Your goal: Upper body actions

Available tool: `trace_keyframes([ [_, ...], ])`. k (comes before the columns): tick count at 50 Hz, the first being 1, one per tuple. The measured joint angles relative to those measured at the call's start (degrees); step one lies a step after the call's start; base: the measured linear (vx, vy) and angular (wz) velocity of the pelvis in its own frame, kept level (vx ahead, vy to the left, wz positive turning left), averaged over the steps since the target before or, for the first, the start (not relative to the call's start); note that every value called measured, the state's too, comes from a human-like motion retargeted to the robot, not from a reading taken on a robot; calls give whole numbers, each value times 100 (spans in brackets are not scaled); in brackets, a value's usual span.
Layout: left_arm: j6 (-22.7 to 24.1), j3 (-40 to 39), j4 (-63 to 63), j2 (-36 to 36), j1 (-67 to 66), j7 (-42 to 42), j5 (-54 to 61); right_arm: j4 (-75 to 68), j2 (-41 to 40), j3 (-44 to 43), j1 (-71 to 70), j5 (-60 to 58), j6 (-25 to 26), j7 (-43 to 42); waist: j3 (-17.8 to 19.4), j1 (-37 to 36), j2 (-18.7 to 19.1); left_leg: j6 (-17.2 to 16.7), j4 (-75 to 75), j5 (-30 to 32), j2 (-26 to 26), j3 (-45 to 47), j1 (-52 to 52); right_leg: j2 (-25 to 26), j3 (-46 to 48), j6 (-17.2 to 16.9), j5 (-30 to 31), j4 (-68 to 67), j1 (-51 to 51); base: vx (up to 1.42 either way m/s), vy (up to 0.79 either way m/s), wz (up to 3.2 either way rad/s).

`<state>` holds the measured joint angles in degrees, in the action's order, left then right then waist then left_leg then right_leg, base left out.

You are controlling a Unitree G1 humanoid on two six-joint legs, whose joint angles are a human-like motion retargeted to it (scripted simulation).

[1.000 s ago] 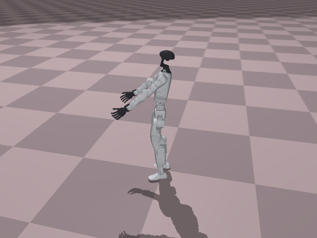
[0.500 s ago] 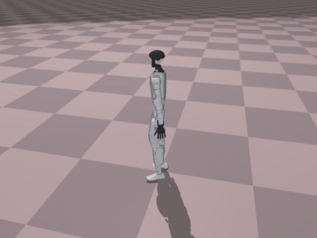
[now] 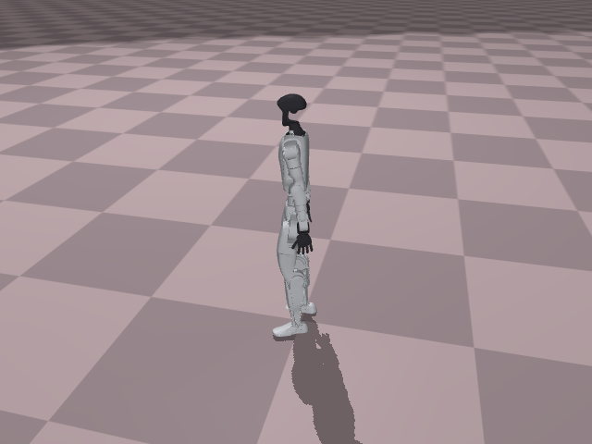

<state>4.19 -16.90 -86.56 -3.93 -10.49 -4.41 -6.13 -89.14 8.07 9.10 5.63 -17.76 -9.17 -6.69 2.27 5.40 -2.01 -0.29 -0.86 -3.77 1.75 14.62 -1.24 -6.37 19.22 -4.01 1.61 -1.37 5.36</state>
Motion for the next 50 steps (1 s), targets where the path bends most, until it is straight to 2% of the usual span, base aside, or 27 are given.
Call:
trace_keyframes([
  [5, -26, -24, -30, -22, -9, 15, -33, 55, 46, -93, -38, -4, -42, 302, -39, 37, -20, 8, 28, -19, 34, 2, -41, 54, 19, 69, -14, -2, -14, 0, 0, 0],
  [12, -40, 29, -42, -38, 9, 4, -88, 10, 13, -96, -64, 165, -29, 297, -74, 5, -34, 3, 20, -19, 41, 51, -30, 113, -13, 140, -22, 21, -16, 0, 0, -6],
  [50, -25, 250, -45, -83, 71, 8, -304, -17, 30, -80, -127, 31, 5, 277, -27, -16, -3, -30, -57, -20, -31, 114, -33, 53, -120, 99, 21, -30, -20, 0, 0, -1],
])
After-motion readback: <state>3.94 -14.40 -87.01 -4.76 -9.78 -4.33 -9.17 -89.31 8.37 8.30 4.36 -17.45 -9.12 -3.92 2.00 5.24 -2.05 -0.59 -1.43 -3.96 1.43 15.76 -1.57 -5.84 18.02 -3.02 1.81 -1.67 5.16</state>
